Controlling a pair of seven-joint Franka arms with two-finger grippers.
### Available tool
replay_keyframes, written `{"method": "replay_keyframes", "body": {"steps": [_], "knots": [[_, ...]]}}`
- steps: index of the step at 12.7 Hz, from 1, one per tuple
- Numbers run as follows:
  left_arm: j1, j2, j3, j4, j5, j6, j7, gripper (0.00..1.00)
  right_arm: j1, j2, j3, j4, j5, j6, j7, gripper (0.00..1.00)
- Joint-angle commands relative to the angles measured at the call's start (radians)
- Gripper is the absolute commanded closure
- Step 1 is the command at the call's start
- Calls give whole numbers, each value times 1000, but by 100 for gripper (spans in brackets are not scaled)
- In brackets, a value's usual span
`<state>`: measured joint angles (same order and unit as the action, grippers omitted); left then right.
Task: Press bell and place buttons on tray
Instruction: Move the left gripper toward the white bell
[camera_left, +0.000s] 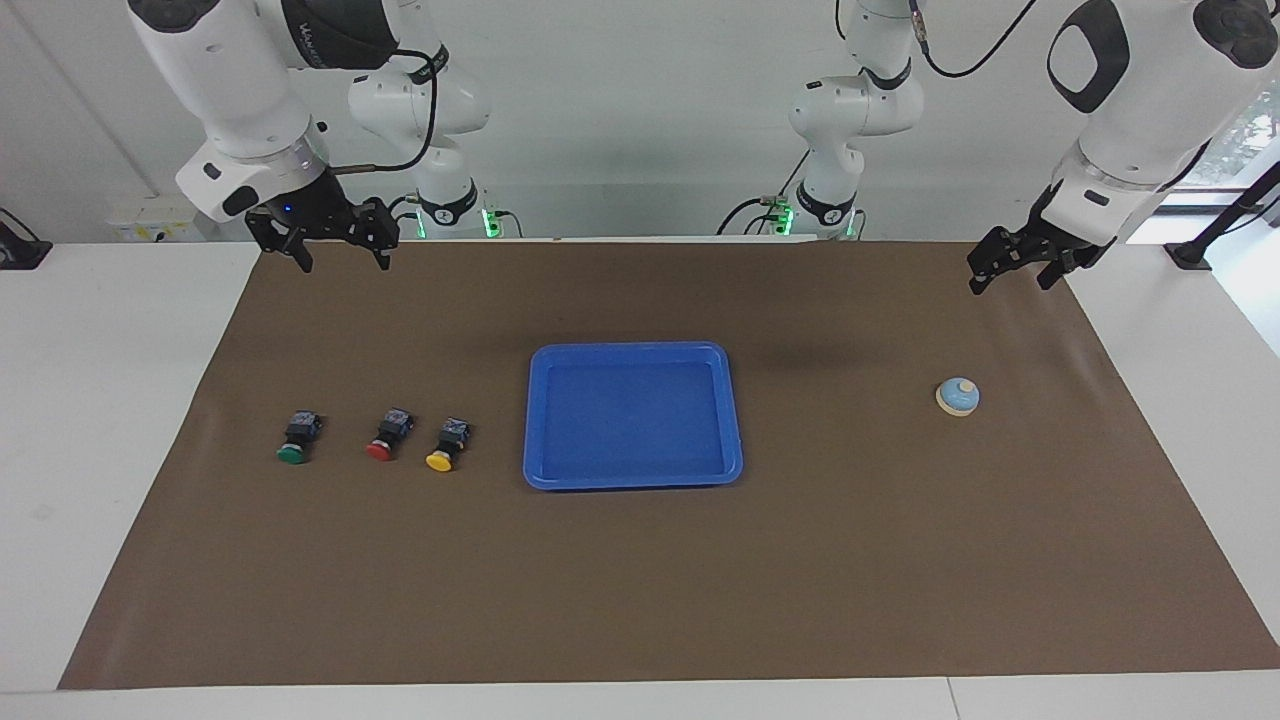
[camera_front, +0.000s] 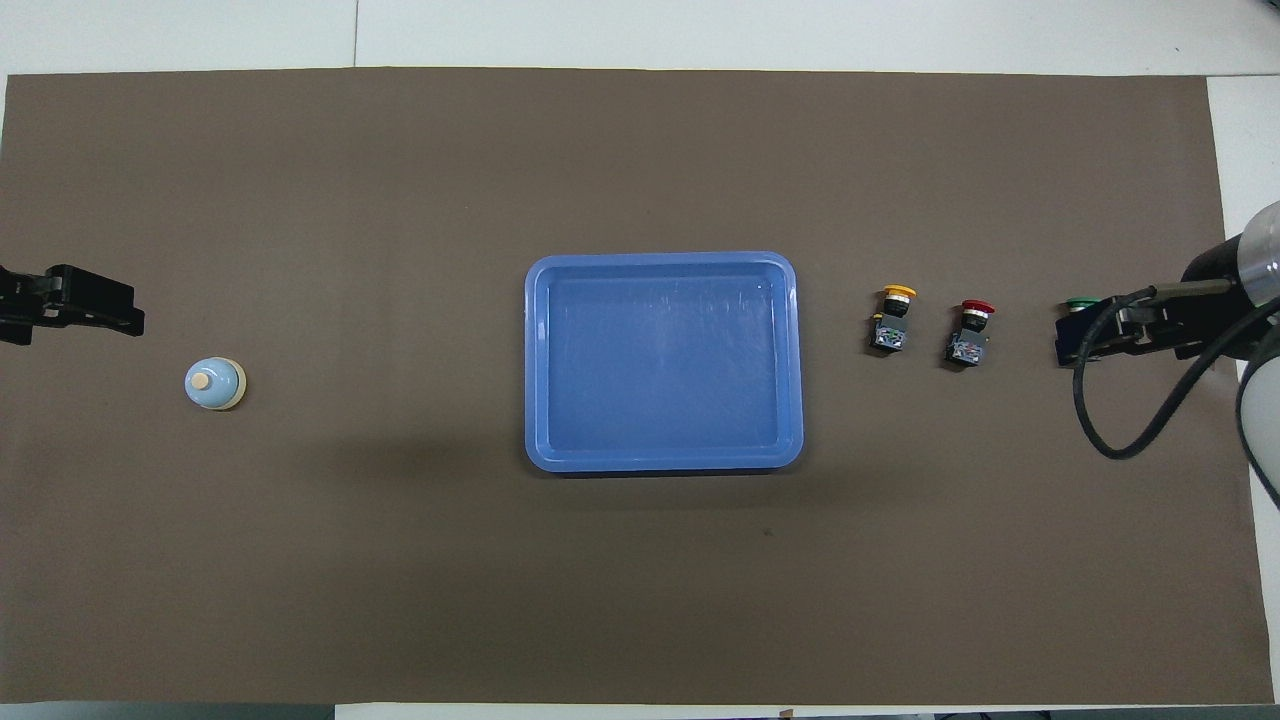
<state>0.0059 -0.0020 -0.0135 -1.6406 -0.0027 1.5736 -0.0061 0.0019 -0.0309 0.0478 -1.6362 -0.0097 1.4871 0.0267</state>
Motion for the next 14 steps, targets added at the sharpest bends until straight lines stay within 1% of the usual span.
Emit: {"method": "replay_keyframes", "body": {"steps": [1,9,10,11,12,13,14], "knots": [[2,-7,-2,12,-2,-23,-12,0,-16,-12,10,-7,-9,-14,-22,0],[-14,-12,1,-2,1,6,-28,1,-16,-12,10,-7,-9,-14,-22,0],[-3,-12,0,-7,1,6,-22,33,-16,-12,10,-7,-9,-14,-22,0],[5,-18,1,-18,1,8,-8,76,-16,-12,10,-7,-9,-14,-22,0],[6,-33,3,-53,1,22,4,98,-16,-12,10,-7,-9,-14,-22,0],[6,-55,4,-103,0,60,11,100,-16,-12,9,-7,-9,-14,-22,0],[11,-67,6,-149,1,78,11,100,-16,-12,10,-7,-9,-14,-22,0]]}}
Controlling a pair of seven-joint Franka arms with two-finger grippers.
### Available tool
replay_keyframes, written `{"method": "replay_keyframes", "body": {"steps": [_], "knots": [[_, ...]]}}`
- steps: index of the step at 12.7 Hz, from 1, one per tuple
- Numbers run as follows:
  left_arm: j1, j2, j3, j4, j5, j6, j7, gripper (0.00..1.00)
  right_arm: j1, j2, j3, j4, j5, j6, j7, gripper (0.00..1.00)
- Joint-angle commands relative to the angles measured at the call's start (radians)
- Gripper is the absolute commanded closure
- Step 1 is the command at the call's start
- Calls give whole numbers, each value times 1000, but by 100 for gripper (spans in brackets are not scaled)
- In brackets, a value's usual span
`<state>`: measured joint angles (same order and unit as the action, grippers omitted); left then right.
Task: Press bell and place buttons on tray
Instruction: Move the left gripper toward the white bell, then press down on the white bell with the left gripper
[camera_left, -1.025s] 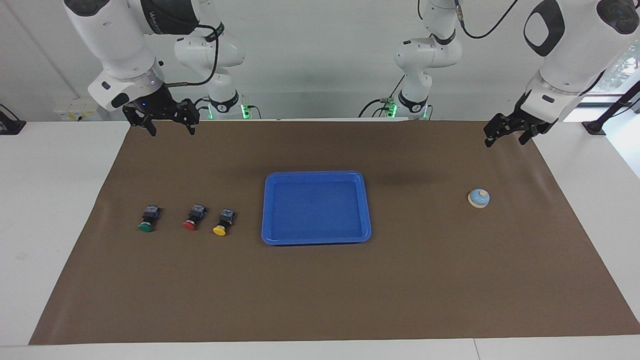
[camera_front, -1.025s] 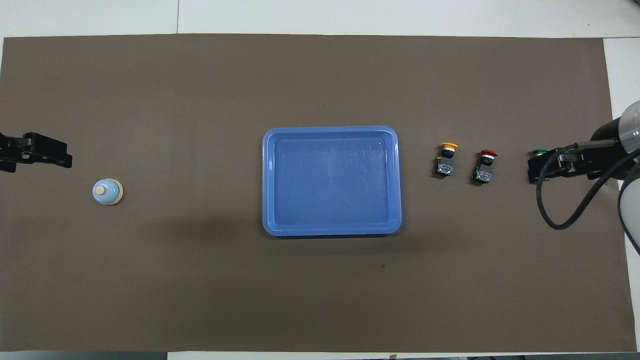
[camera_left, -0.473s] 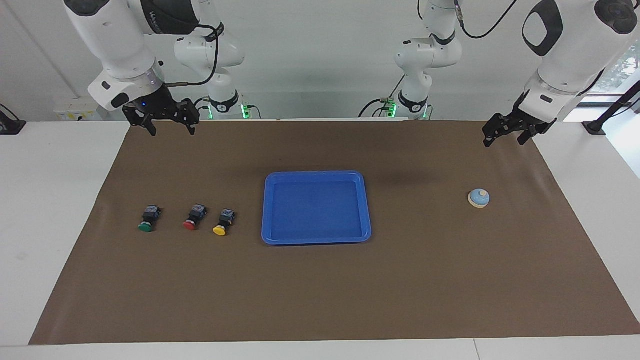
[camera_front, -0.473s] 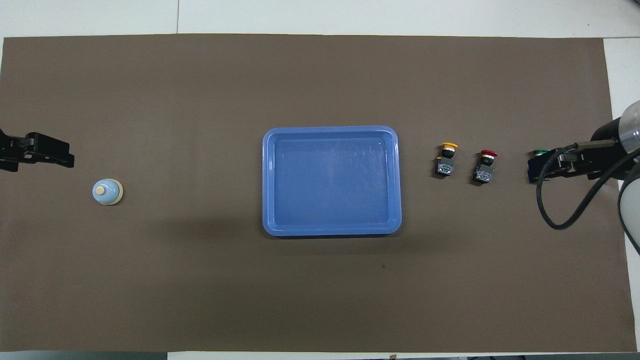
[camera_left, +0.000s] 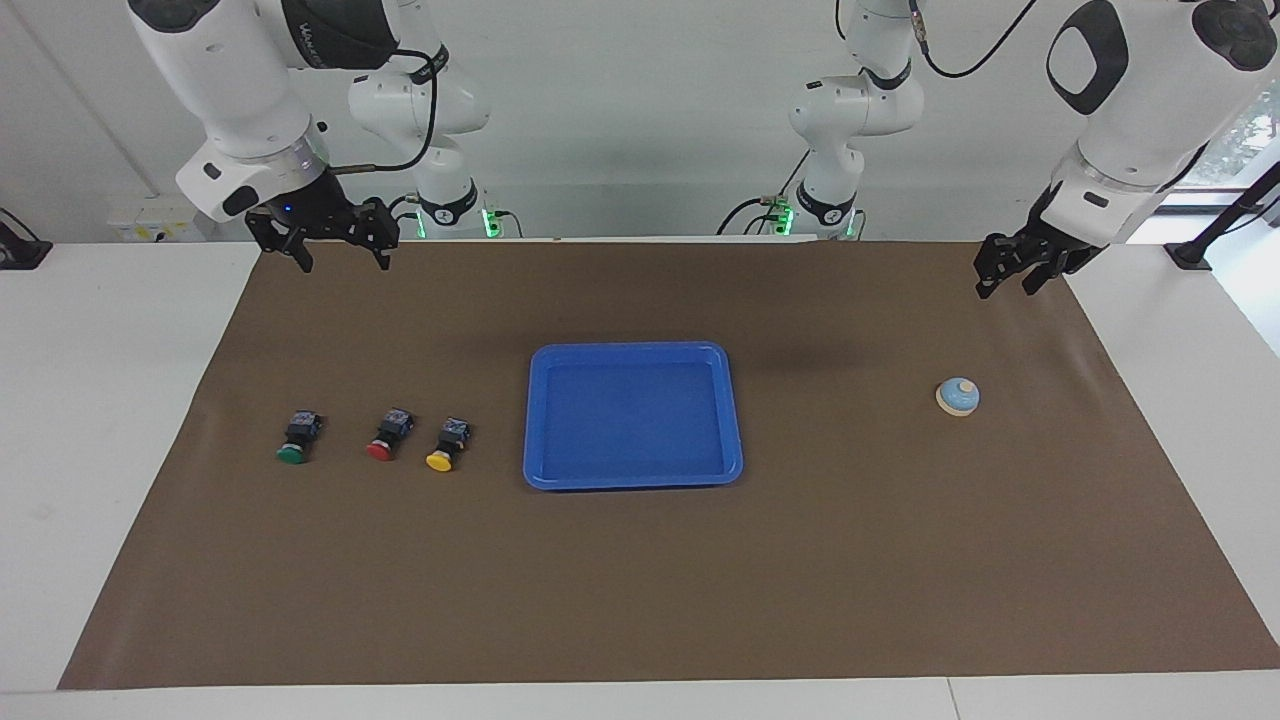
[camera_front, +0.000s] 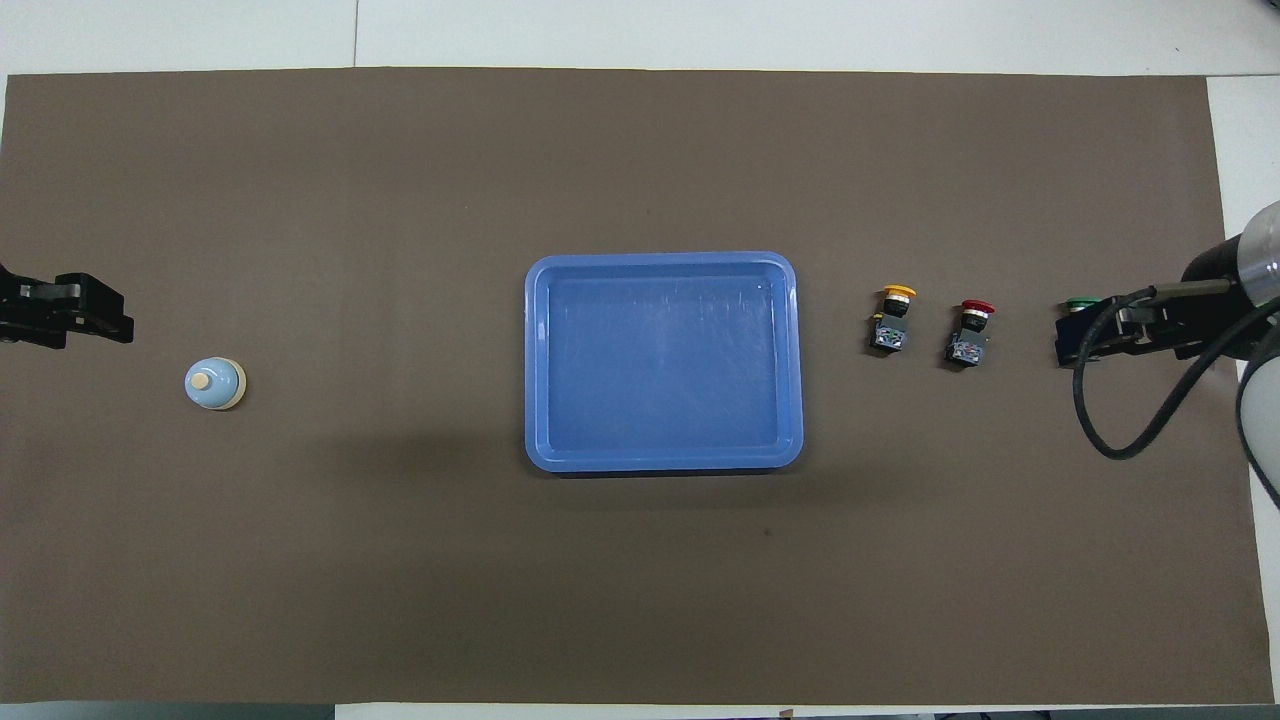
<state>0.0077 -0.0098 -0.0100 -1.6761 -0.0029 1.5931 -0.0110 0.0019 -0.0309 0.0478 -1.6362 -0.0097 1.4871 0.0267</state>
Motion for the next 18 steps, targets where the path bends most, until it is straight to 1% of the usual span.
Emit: {"method": "replay_keyframes", "body": {"steps": [1,3,5,6,7,9,12,15,18], "knots": [[29,-67,2,-149,1,80,25,100,-16,-12,10,-7,-9,-14,-22,0],[54,-68,2,-223,1,149,34,100,-16,-12,10,-7,-9,-14,-22,0],[71,-55,2,-276,1,212,40,100,-16,-12,10,-7,-9,-14,-22,0],[84,-32,2,-290,1,241,45,100,-16,-12,10,-7,-9,-14,-22,0],[112,6,1,-300,1,278,58,100,-16,-12,9,-7,-9,-14,-22,0],[117,71,2,-301,1,347,72,100,-16,-12,10,-7,-9,-14,-22,0],[118,111,2,-344,1,474,74,100,-16,-12,10,-7,-9,-14,-22,0],[135,174,2,-352,1,519,77,100,-16,-12,10,-7,-9,-14,-22,0],[137,179,2,-401,1,541,79,100,-16,-12,10,-7,-9,-14,-22,0]]}}
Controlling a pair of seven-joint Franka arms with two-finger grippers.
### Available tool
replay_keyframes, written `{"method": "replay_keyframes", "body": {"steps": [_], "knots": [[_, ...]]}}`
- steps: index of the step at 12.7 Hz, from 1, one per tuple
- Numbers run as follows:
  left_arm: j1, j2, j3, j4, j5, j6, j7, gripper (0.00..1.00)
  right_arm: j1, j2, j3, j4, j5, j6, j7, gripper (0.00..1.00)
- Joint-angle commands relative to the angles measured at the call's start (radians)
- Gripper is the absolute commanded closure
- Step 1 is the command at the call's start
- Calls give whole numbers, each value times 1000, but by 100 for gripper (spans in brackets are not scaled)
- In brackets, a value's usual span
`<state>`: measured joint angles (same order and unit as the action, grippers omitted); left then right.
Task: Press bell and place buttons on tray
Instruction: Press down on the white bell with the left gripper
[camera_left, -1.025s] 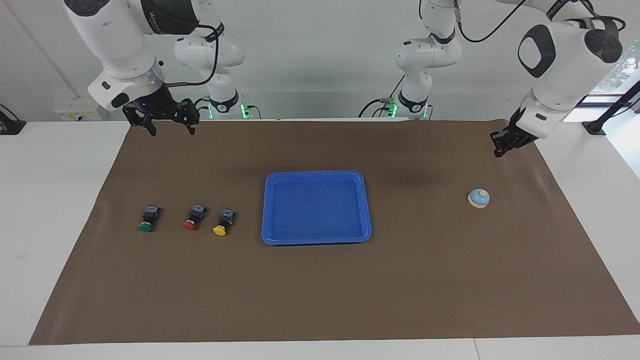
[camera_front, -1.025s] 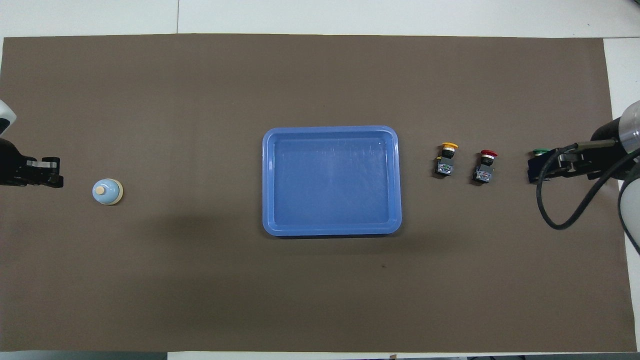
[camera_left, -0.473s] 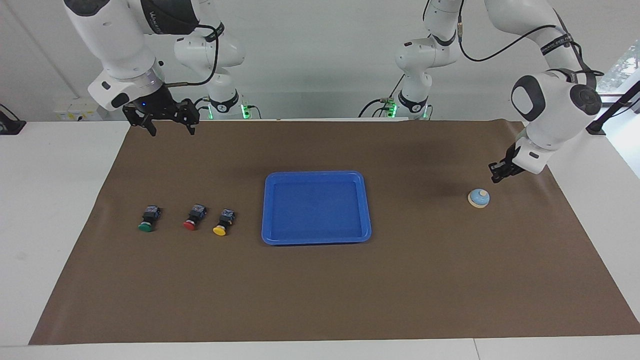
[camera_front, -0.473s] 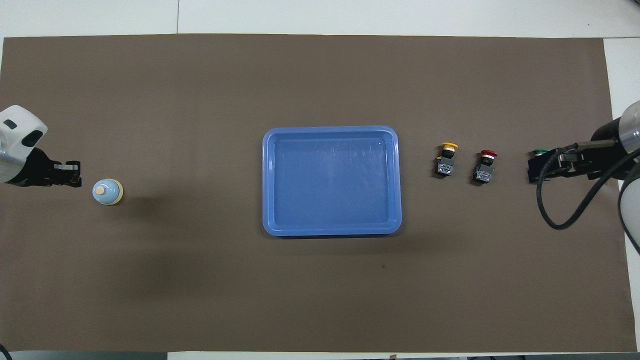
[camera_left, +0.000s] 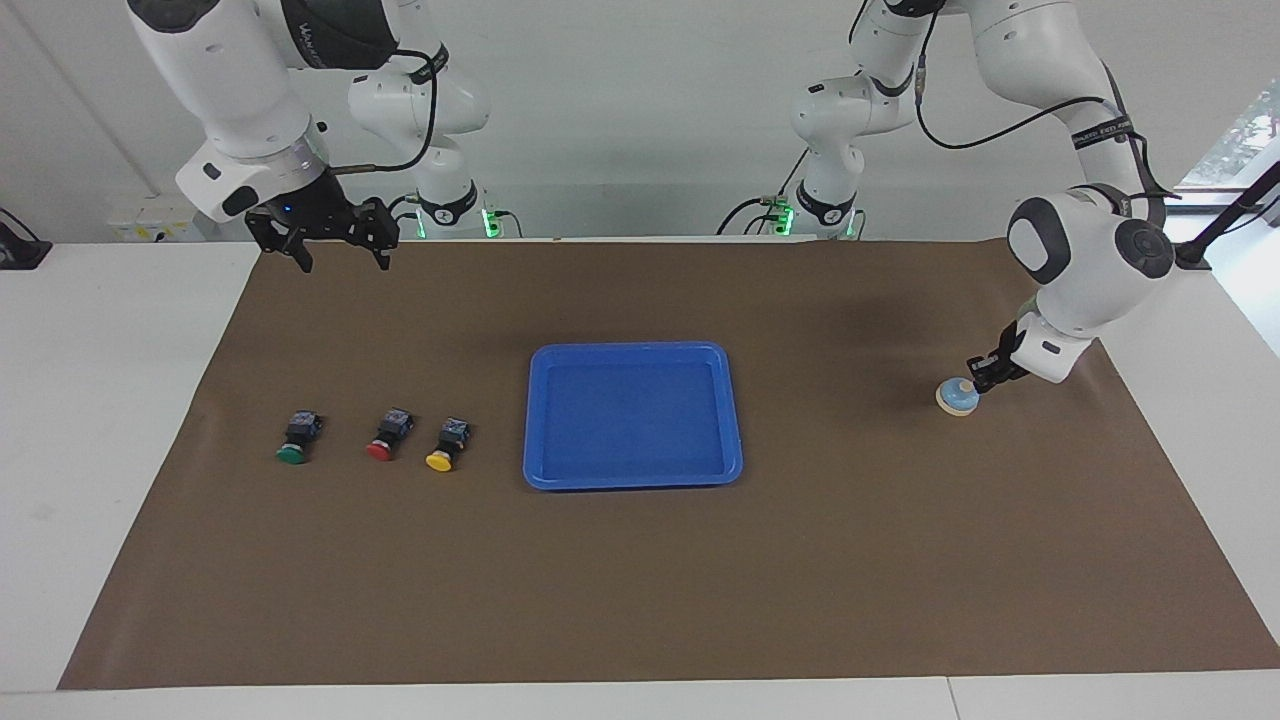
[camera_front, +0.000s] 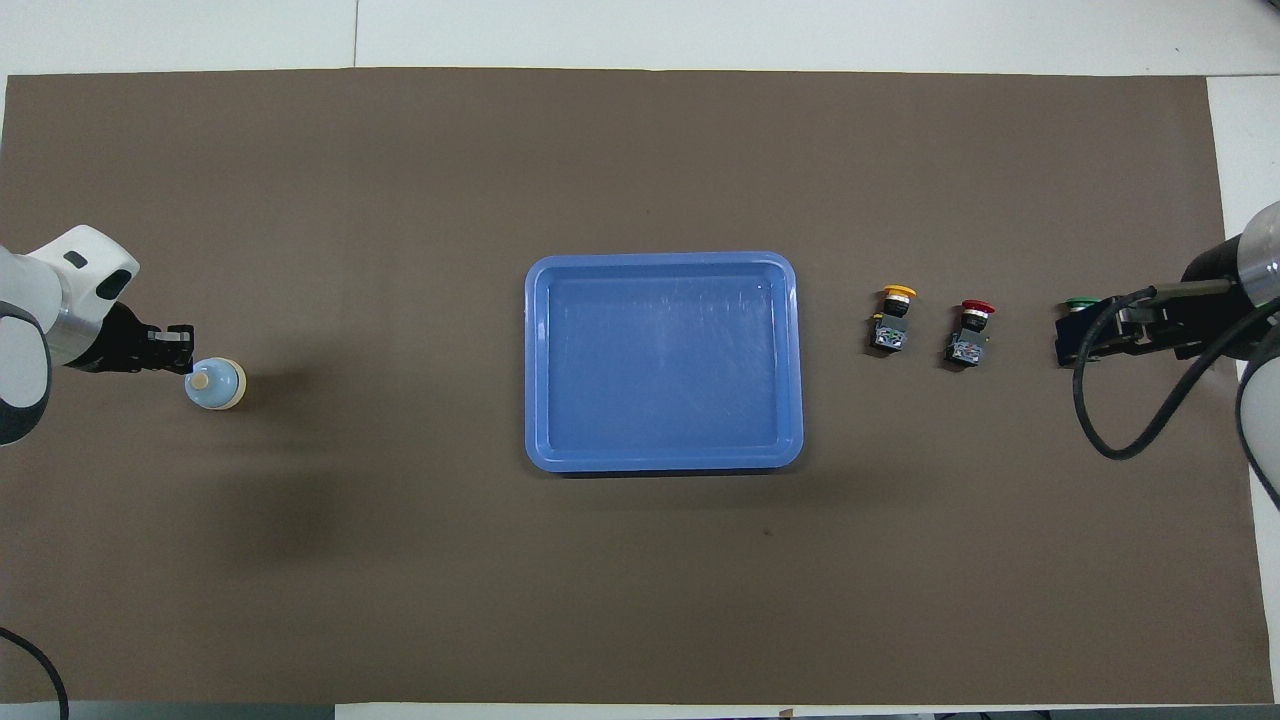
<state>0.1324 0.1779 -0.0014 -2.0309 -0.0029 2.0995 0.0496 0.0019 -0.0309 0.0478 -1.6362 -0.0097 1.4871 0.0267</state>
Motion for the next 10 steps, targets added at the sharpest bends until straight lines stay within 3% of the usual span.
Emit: {"method": "replay_keyframes", "body": {"steps": [1,6,10], "knots": [[9,-11,-6,-48,1,33,16,100,-16,-12,10,-7,-9,-14,-22,0],[12,-9,-6,-87,1,82,18,100,-16,-12,10,-7,-9,-14,-22,0],[6,-3,-6,23,1,-42,15,100,-16,-12,9,-7,-9,-16,-22,0]]}}
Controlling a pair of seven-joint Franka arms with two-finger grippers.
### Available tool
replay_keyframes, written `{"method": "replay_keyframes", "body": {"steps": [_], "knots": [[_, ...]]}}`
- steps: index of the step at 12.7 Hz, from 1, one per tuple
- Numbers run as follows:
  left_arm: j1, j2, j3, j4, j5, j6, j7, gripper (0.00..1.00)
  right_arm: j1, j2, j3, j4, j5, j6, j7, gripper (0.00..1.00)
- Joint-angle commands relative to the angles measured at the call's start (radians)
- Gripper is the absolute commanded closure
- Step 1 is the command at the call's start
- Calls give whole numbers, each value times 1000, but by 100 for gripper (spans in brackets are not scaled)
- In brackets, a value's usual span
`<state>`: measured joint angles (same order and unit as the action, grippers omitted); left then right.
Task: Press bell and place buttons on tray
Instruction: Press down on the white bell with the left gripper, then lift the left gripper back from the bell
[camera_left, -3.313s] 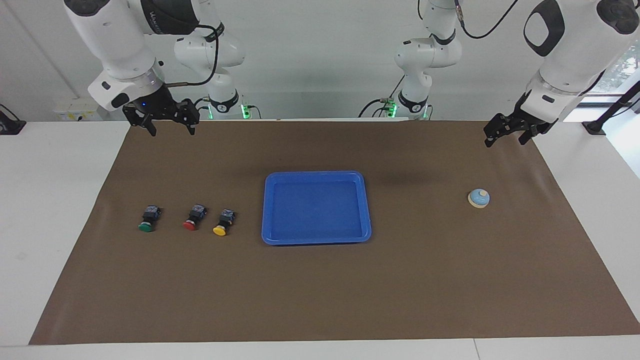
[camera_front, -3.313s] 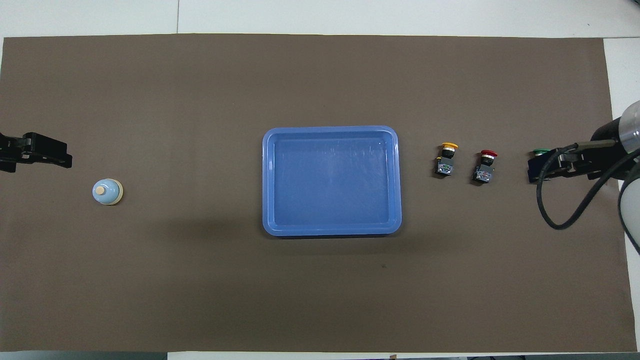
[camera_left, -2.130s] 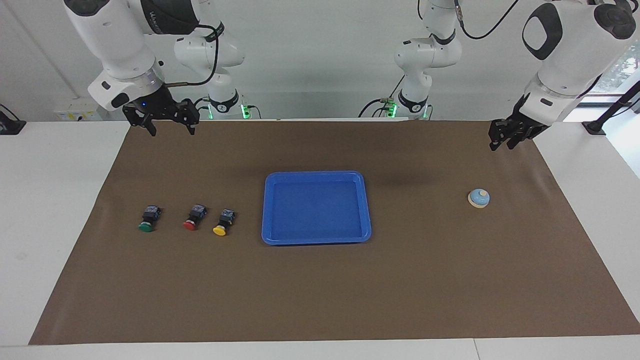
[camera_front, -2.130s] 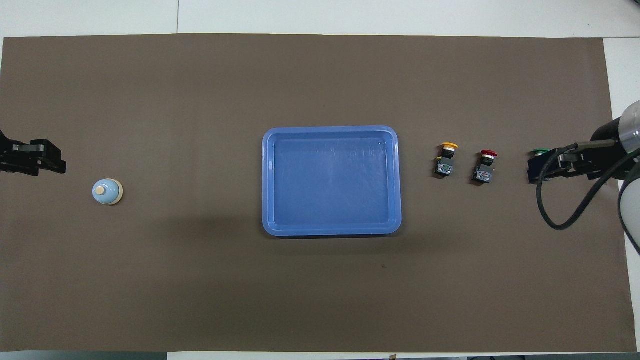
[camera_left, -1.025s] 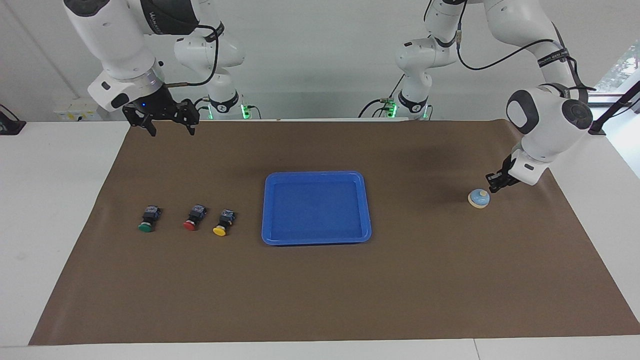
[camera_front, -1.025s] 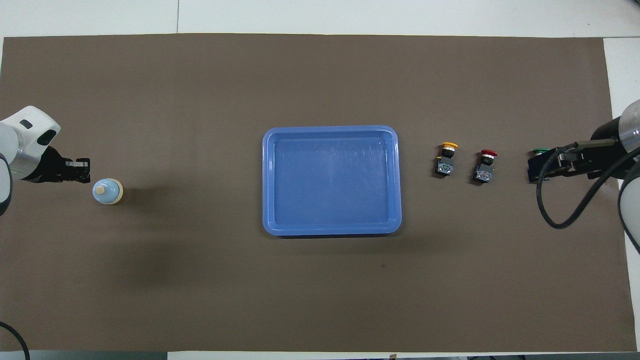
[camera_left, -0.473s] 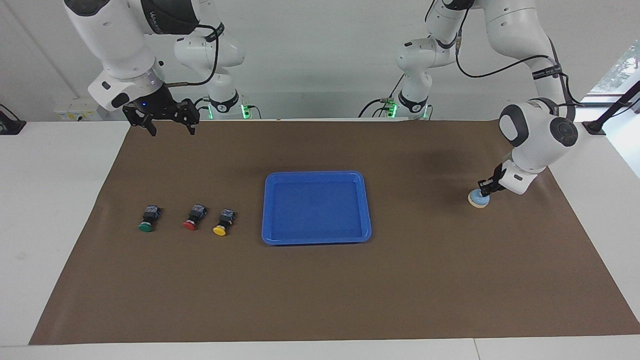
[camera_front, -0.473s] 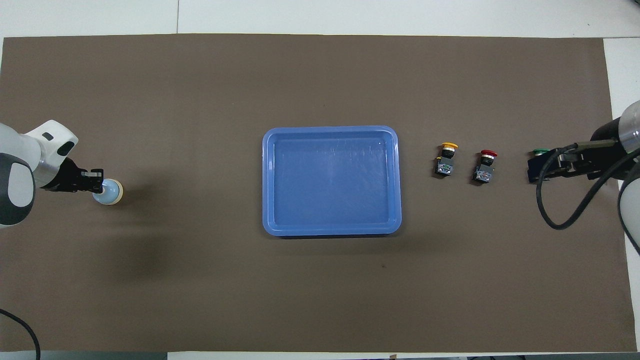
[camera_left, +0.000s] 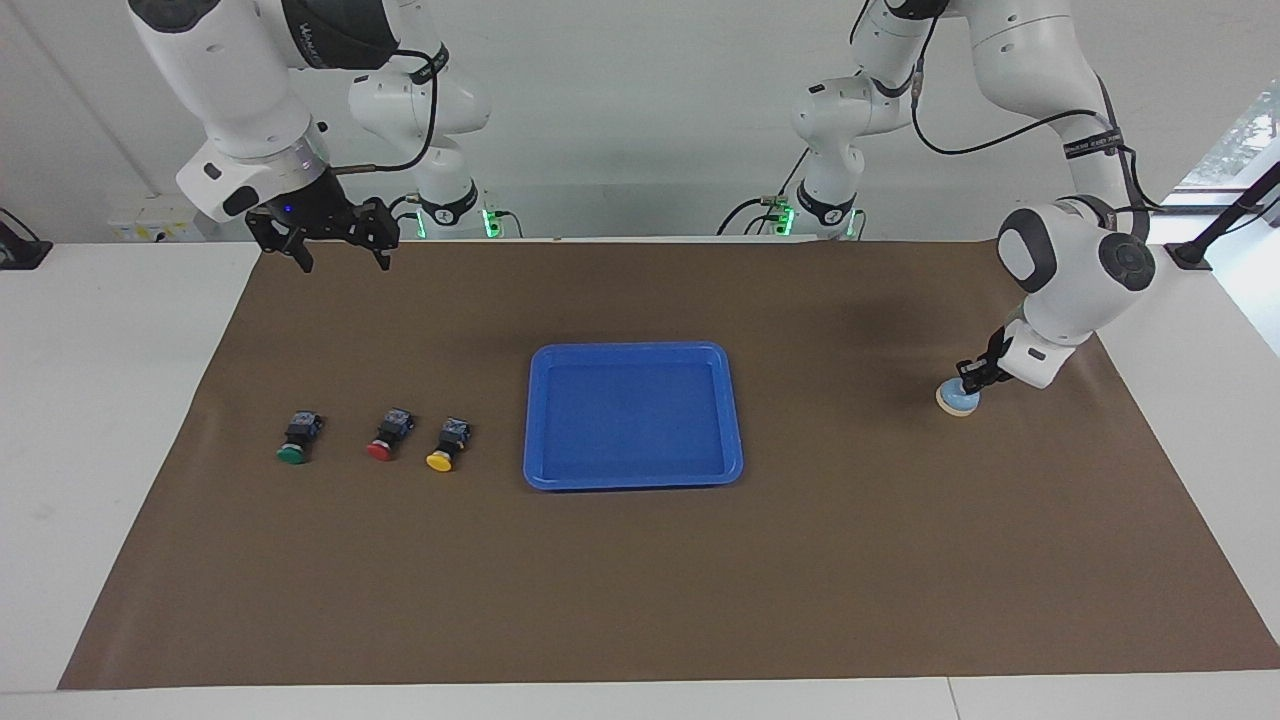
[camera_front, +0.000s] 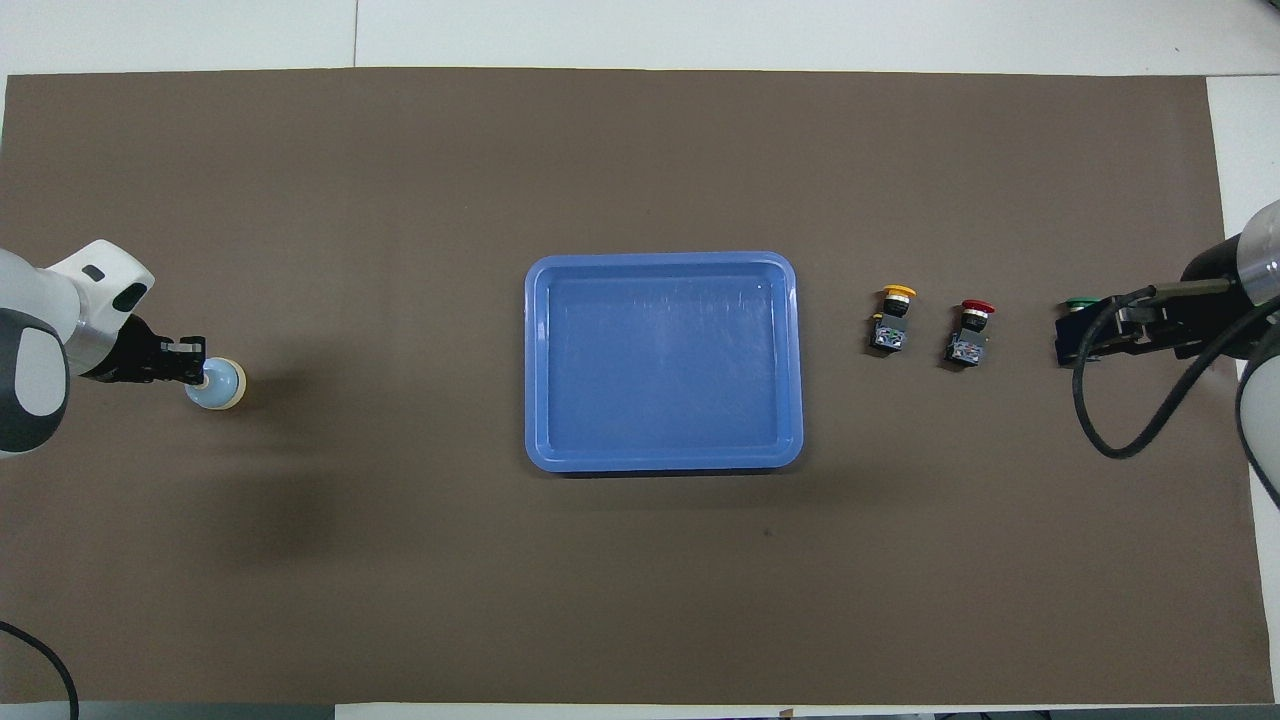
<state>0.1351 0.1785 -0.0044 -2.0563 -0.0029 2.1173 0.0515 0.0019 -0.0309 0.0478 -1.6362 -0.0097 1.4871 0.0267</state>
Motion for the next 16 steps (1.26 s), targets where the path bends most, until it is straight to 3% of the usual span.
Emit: {"method": "replay_keyframes", "body": {"steps": [1,3,4,5,6,9,11,16], "knots": [[-2,-10,-3,89,1,-116,11,100,-16,-12,10,-7,-9,-14,-22,0],[-20,-17,-9,166,1,-239,5,97,-16,-12,10,-7,-9,-14,-22,0],[-41,-31,-9,210,1,-317,1,79,-16,-12,10,-7,-9,-14,-22,0],[-45,-42,-11,252,1,-374,-1,46,-16,-12,10,-7,-9,-14,-22,0],[-58,-71,-12,264,1,-413,-2,0,-16,-12,10,-7,-9,-16,-22,0],[-81,-165,-14,278,-5,-474,-4,0,-16,-12,10,-7,-9,-14,-22,0],[-91,-163,-9,370,-28,-569,-10,0,-16,-12,10,-7,-9,-14,-22,0],[-92,-186,-9,370,-17,-580,-24,0,-16,-12,9,-7,-9,-14,-22,0]]}}
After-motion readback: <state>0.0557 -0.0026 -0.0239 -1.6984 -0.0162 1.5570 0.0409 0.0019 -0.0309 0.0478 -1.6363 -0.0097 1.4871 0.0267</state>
